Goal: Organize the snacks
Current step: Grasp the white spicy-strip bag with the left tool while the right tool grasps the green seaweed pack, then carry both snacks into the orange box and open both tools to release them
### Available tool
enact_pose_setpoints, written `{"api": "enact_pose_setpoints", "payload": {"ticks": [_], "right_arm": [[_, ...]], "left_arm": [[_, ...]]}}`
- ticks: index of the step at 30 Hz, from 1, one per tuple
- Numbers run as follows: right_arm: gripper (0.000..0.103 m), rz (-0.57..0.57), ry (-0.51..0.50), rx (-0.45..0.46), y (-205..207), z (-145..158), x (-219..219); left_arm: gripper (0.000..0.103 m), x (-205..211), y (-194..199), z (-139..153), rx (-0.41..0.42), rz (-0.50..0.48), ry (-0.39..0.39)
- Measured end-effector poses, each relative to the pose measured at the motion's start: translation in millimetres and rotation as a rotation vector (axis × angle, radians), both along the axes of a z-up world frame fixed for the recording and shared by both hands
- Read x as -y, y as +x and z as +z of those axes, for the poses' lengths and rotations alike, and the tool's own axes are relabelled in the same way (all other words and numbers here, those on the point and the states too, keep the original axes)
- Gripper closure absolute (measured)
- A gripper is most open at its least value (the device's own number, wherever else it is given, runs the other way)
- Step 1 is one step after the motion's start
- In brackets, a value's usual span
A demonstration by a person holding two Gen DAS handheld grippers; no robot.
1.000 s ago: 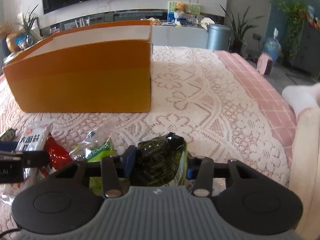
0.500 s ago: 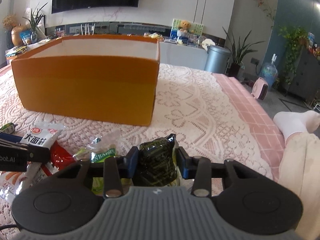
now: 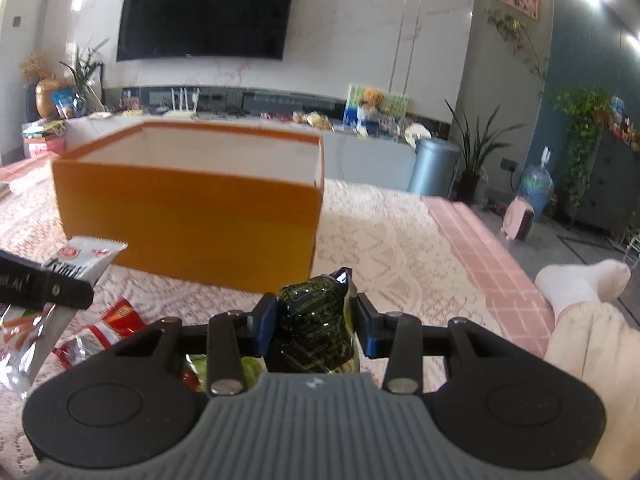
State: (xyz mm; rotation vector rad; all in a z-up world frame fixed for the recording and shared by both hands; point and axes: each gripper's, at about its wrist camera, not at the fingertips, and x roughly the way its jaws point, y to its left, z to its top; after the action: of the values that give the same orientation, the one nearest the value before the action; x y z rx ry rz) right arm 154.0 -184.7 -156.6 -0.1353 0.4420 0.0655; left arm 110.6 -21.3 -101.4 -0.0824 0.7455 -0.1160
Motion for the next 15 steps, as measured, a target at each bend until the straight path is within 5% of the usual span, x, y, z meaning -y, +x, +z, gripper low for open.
{"api": "enact_pose_setpoints", "payload": {"ticks": [15], "right_arm": [[0.064,0.15,0.042,0.111,-35.9,53.9,-20.6]], "left_arm": [[0.046,-25.0,-11.1,52.9,0.132,0.074,-0.021]]}}
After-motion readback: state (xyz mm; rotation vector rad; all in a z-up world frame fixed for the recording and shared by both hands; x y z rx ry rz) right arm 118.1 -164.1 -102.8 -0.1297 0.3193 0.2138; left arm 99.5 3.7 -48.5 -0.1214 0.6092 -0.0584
